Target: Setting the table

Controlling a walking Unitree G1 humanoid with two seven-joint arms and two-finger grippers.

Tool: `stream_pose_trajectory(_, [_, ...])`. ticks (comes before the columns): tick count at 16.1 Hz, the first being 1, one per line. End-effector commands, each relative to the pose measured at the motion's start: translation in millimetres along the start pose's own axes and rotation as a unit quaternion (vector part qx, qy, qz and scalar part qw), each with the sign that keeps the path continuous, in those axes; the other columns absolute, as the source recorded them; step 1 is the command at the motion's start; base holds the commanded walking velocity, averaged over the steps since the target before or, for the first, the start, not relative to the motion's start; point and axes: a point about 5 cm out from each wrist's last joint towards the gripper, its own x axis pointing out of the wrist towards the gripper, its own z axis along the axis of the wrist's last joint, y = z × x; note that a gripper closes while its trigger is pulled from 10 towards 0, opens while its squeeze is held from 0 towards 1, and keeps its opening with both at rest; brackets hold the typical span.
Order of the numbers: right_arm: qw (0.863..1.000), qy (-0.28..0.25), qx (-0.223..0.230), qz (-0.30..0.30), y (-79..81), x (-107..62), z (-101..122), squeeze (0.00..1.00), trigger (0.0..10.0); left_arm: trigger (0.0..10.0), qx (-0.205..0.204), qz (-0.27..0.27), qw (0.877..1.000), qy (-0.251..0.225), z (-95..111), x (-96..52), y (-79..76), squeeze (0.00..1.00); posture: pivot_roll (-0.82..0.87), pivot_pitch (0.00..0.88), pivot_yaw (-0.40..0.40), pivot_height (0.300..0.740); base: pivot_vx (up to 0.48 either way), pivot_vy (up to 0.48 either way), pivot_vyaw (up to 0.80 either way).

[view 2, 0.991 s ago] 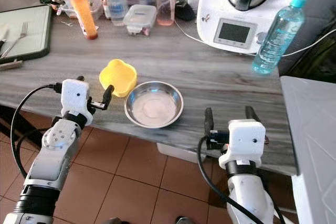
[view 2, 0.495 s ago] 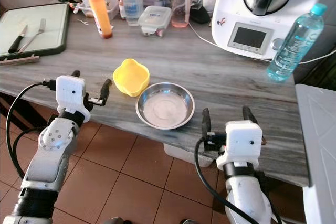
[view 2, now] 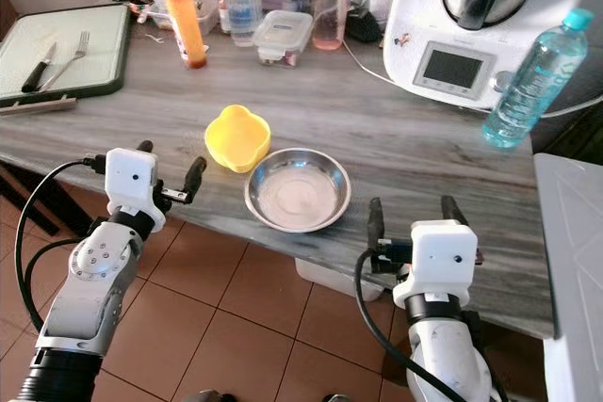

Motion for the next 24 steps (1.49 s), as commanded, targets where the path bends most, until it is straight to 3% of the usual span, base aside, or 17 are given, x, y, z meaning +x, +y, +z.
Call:
stream_pose_trajectory(1, [1.000,-0.001,0.002,-0.008,-2.2,-2.0,1.4,0.00,10.0,10.0,-0.001,-0.009,1.000,-0.004,3.9,0.6,-1.6,0.00,0.07,0.127,0.013,0.740,0.000,0.000,-0.64])
stream_pose_trajectory(5, [1.000,-0.002,0.003,-0.009,-2.8,-1.3,1.5,0.00,10.0,10.0,-0.006,-0.012,1.000,0.001,3.1,2.4,-1.2,0.00,0.07,0.126,0.014,0.740,0.000,0.218,-0.18])
stream_pose_trajectory(19, [1.000,-0.001,0.002,-0.008,-1.5,-0.1,-0.4,0.00,10.0,10.0,0.002,-0.027,1.000,0.011,-1.4,2.2,-3.7,0.00,0.07,0.117,0.016,0.740,0.000,0.463,0.00])
stream_pose_trajectory(24, [1.000,-0.002,-0.001,-0.010,-2.9,0.5,-1.4,0.00,10.0,10.0,0.004,-0.043,0.999,0.004,0.0,1.3,-4.6,0.00,0.08,0.098,0.013,0.740,0.000,0.000,0.00])
